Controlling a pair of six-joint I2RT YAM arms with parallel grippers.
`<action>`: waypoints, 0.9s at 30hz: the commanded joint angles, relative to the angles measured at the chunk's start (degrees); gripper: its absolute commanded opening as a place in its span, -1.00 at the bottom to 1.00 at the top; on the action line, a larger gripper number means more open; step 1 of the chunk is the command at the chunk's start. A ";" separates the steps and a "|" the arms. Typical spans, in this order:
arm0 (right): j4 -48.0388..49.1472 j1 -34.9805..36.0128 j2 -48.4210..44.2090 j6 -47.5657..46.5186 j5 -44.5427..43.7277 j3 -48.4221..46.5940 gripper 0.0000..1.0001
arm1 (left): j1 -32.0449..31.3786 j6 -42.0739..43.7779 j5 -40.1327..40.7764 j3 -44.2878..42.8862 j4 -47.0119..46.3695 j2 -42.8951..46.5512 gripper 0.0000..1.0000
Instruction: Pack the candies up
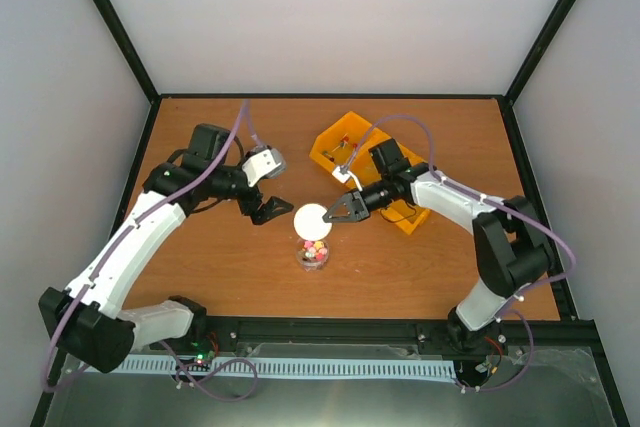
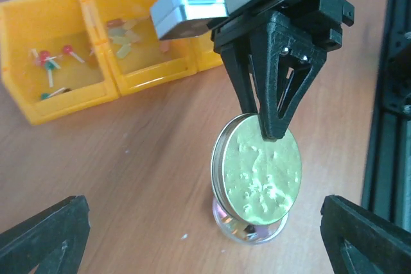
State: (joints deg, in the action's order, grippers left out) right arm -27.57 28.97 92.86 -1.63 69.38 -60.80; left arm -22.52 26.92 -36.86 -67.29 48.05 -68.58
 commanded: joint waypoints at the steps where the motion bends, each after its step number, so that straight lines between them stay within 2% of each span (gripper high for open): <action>1: 5.19 0.34 3.42 6.90 1.83 1.63 -0.84 | -0.22 3.79 7.37 2.36 0.49 -0.31 1.00; 6: 6.63 1.01 6.08 8.53 2.04 3.04 -0.82 | -2.88 8.03 8.77 10.57 -3.14 2.99 1.00; 12: 9.29 3.20 7.35 9.19 3.05 6.17 -0.81 | -8.67 13.02 13.49 14.02 -3.68 1.23 0.99; 27: 7.85 4.43 12.55 8.07 3.37 3.68 -0.81 | -12.30 15.81 17.44 22.65 -9.02 -0.07 0.84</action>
State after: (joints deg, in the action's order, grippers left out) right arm -19.53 33.10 104.03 6.92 71.68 -55.24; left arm -33.47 41.04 -20.60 -45.19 42.59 -68.07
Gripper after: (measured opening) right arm 0.126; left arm 0.928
